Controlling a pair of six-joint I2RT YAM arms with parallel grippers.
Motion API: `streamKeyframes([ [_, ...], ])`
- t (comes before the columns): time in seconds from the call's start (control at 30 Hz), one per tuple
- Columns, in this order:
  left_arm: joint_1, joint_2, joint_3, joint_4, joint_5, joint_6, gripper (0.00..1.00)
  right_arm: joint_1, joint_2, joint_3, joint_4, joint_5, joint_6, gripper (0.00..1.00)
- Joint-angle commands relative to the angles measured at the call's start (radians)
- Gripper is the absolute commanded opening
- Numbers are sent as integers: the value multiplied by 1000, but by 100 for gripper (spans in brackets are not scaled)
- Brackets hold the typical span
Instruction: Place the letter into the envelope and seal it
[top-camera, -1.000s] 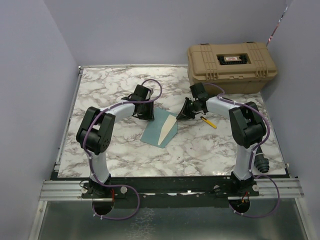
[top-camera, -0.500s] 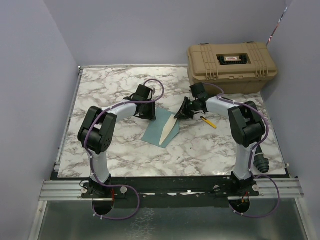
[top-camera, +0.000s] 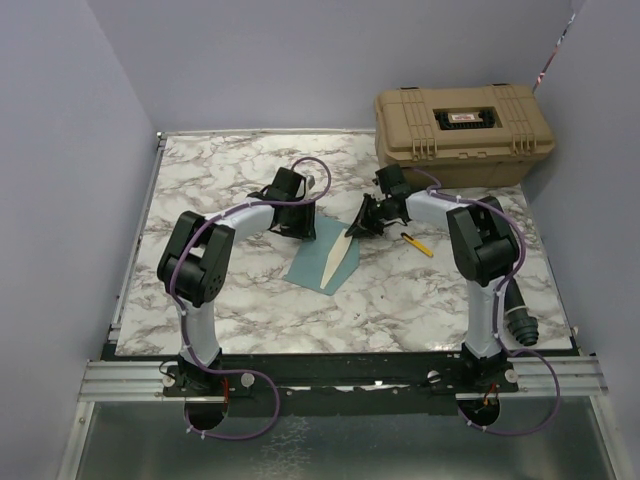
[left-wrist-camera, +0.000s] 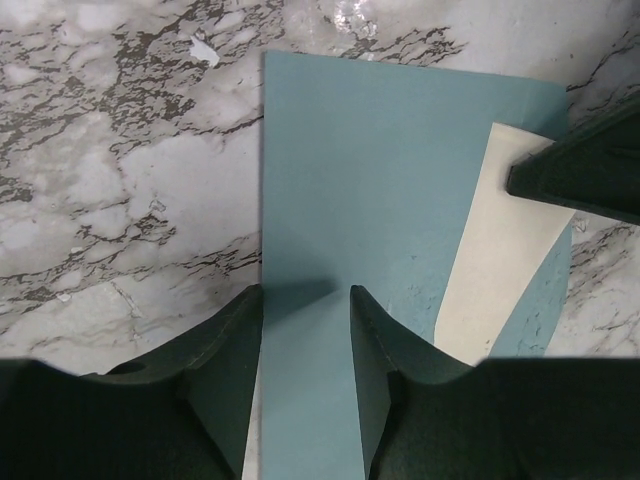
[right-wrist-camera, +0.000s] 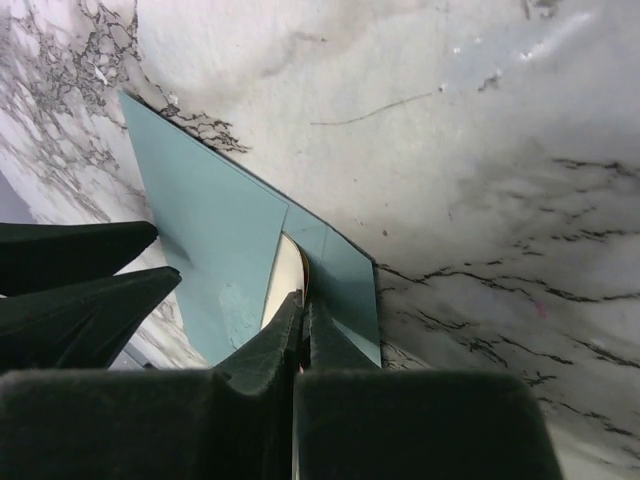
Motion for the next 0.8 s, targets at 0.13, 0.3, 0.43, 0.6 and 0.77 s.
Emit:
streamKeyframes([
  [0.13,-15,85,-16,-45,74,39,42,3,72,81,3,-80,-64,0],
  [0.3,-15,70,-17,-46,16,16,41,4,50,94,4,-58,-83,8],
  [0.43,-12,71,-8,-54,-24,-7,39,1,-11,89,-70,31,-110,30],
  [0.6,-12,77,-12,-56,-33,-14,37,-9,-65,72,-136,104,-128,52],
  [0.77,-12,79,-11,-59,-26,-17,37,-9,-76,63,-146,109,-129,55],
])
